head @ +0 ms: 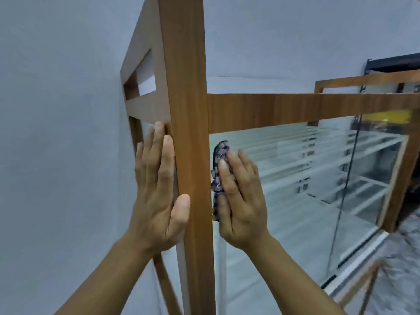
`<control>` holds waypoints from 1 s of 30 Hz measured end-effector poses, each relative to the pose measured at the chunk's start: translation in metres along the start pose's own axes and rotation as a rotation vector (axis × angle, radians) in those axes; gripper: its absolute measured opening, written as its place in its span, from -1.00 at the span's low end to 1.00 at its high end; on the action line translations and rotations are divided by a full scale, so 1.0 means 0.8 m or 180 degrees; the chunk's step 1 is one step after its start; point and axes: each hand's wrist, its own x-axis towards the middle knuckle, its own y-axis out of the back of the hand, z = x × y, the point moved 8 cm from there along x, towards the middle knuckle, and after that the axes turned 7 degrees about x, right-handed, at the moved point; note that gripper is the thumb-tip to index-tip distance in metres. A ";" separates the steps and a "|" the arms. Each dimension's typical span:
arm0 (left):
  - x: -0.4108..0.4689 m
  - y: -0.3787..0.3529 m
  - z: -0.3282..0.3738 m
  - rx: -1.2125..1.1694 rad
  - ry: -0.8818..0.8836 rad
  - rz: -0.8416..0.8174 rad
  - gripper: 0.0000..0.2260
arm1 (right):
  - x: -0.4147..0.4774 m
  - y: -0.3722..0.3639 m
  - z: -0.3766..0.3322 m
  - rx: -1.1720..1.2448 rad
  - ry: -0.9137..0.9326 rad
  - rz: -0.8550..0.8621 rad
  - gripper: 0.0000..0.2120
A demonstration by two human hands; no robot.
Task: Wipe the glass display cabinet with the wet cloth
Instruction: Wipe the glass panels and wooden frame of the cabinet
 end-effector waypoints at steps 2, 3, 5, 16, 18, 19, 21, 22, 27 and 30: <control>0.000 0.006 0.005 0.0280 0.0063 -0.0071 -0.28 | -0.006 0.010 0.021 -0.0042 -0.0111 0.0084 -0.55; 0.000 0.010 0.007 0.0393 0.0129 -0.0108 -0.29 | -0.003 0.015 0.030 -0.0042 -0.0281 0.0170 -0.55; 0.000 0.015 0.015 0.0577 0.0255 -0.0161 -0.32 | 0.013 0.017 0.030 -0.0041 -0.0535 0.0321 -0.56; -0.016 0.012 0.045 0.2004 0.0430 -0.0516 -0.34 | 0.011 0.030 0.054 -0.0231 -0.0607 0.0332 -0.50; -0.017 0.010 0.049 0.1979 0.0471 -0.0547 -0.33 | 0.029 0.022 0.036 -0.0118 -0.0513 0.0322 -0.50; -0.017 0.009 0.052 0.1961 0.0486 -0.0547 -0.32 | 0.033 0.014 0.019 -0.0073 -0.0326 0.0230 -0.50; -0.019 0.007 0.059 0.1998 0.0478 -0.0532 -0.32 | 0.025 0.000 -0.007 -0.0040 0.0115 -0.0034 -0.50; -0.020 0.006 0.062 0.2046 0.0449 -0.0537 -0.32 | 0.017 -0.002 -0.009 -0.0068 0.0268 -0.0121 -0.51; -0.015 -0.004 0.081 0.2218 0.0308 -0.0514 -0.39 | 0.006 0.024 0.045 -0.0169 -0.0253 0.0113 -0.49; 0.001 -0.026 0.103 0.2298 0.0167 -0.0442 -0.45 | 0.017 0.019 0.036 -0.0063 -0.0084 0.0054 -0.48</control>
